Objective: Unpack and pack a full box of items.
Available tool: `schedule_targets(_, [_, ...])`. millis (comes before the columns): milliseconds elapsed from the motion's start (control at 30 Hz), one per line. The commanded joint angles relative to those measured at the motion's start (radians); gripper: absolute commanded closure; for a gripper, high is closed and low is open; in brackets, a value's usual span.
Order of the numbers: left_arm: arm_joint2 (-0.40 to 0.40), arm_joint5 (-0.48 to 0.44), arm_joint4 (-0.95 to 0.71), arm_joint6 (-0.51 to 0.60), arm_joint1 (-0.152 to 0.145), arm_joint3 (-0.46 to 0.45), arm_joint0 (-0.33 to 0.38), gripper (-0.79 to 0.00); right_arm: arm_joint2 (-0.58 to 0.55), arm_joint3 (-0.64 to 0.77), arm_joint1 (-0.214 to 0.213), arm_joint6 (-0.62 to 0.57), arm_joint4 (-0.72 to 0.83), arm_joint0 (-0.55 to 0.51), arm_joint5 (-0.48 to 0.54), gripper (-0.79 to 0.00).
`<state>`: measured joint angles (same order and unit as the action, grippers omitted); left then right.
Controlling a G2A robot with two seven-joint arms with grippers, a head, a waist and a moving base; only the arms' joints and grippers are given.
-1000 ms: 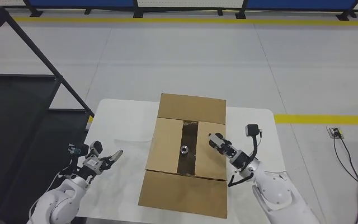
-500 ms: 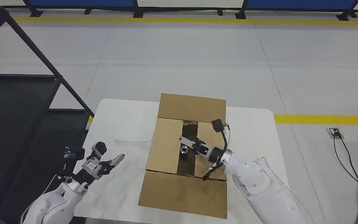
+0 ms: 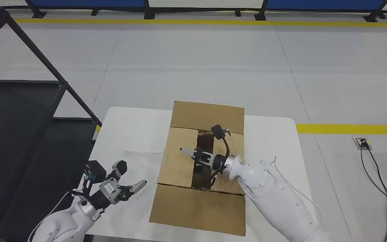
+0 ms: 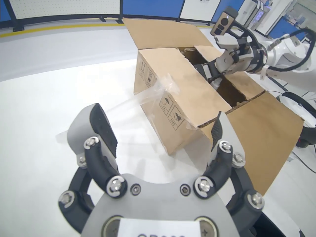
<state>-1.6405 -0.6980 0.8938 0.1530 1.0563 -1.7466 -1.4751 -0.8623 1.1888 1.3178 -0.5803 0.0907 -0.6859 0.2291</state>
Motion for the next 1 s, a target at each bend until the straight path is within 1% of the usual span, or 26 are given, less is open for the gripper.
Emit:
schedule_targets(0, [0.016,-0.007,0.017,0.000,0.000,-0.003,0.003,-0.785,-0.003,0.007,0.003,-0.003,0.012,0.003,0.013,-0.785])
schedule_targets(300, [0.088,-0.007,0.074,0.011,0.003,-0.038,0.023,-0.785,-0.019,0.087,0.013,0.002,0.049,-0.008,0.060,-0.785])
schedule_targets(467, [0.120,0.017,0.095,0.013,0.005,-0.051,0.033,-0.785,-0.009,0.110,0.025,0.020,0.060,-0.001,0.070,-0.785])
schedule_targets(600, [0.146,0.078,0.079,0.011,0.010,-0.053,0.049,-0.785,0.013,0.105,0.040,0.025,0.075,0.014,0.090,-0.785])
schedule_targets(767, [0.174,0.120,0.062,0.028,0.015,-0.044,0.076,-0.785,0.039,0.073,0.060,0.008,0.112,0.040,0.123,-0.785])
schedule_targets(800, [0.179,0.125,0.057,0.031,0.016,-0.041,0.080,-0.785,0.045,0.065,0.063,0.000,0.111,0.047,0.134,-0.785])
schedule_targets(867, [0.186,0.147,0.042,0.032,0.018,-0.034,0.088,-0.785,0.056,0.049,0.070,0.038,0.068,0.055,0.153,-0.785])
schedule_targets(967, [0.193,0.182,0.010,0.028,0.022,-0.026,0.098,-0.785,0.076,0.035,0.082,0.028,0.075,0.059,0.193,-0.785])
